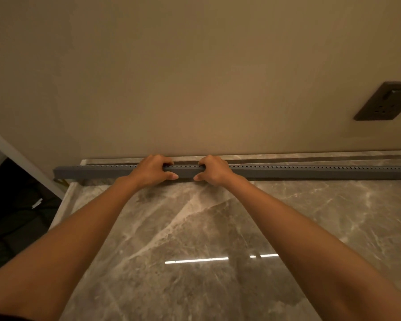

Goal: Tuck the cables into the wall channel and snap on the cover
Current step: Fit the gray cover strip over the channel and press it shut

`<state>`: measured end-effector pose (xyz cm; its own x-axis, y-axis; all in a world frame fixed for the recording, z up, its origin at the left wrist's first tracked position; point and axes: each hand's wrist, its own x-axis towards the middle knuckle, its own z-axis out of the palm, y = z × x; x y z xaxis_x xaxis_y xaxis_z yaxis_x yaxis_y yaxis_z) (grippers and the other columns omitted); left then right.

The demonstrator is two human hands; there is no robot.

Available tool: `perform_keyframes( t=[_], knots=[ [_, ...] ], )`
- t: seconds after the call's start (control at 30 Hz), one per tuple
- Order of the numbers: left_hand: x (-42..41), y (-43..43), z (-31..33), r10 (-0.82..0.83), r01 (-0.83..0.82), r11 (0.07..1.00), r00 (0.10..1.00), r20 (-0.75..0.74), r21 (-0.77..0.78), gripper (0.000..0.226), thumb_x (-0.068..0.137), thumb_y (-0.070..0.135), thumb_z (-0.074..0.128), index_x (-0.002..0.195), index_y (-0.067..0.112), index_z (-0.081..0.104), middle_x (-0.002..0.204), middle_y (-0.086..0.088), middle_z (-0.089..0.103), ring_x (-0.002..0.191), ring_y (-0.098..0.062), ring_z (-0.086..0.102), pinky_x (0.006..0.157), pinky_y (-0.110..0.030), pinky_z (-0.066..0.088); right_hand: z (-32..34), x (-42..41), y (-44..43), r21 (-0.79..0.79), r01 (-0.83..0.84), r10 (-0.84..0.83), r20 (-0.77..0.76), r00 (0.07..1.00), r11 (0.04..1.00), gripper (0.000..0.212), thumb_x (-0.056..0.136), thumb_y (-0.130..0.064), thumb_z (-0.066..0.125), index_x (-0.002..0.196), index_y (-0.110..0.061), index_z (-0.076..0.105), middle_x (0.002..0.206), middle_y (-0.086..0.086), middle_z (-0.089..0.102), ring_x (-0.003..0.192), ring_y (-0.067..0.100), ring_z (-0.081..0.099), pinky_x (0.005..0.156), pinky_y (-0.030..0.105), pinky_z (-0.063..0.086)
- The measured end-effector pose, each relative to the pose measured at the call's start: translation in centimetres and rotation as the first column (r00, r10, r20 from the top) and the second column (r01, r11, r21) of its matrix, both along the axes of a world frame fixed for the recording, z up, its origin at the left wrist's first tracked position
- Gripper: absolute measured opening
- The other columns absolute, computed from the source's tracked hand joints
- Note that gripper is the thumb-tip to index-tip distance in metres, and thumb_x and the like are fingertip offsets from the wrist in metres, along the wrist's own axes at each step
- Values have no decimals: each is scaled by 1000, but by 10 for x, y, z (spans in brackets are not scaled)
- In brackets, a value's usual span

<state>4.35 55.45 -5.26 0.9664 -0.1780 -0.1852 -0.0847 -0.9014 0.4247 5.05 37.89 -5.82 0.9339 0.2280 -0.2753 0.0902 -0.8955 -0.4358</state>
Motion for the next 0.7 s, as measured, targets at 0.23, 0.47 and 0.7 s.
perform_keyframes(
  t=[0.23,0.47,0.7],
  knots=[
    [-2,59,7,56,-59,998,995,-83,-33,40,82,24,69,118,7,62,117,-14,67,105,-27,61,84,-32,45,2,0,51,15,-71,72,-9,997,997,41,86,-31,66,116,-3,61,122,15,64,114,33,57,89,37,46],
    [-2,68,1,10,-10,1000,1000,-26,3,24,85,25,65,102,9,67,97,-16,69,78,-23,54,68,-29,37,1,1,91,30,-102,103,-15,995,994,23,88,-30,63,97,-8,61,111,17,67,106,33,59,73,30,34],
    [1,68,-7,-31,26,994,998,48,103,24,85,29,63,102,12,65,102,-14,68,93,-32,61,76,-37,47,0,1,93,13,-79,79,19,997,997,28,87,-28,65,106,-7,64,108,15,69,103,31,60,80,34,42]
  ],
)
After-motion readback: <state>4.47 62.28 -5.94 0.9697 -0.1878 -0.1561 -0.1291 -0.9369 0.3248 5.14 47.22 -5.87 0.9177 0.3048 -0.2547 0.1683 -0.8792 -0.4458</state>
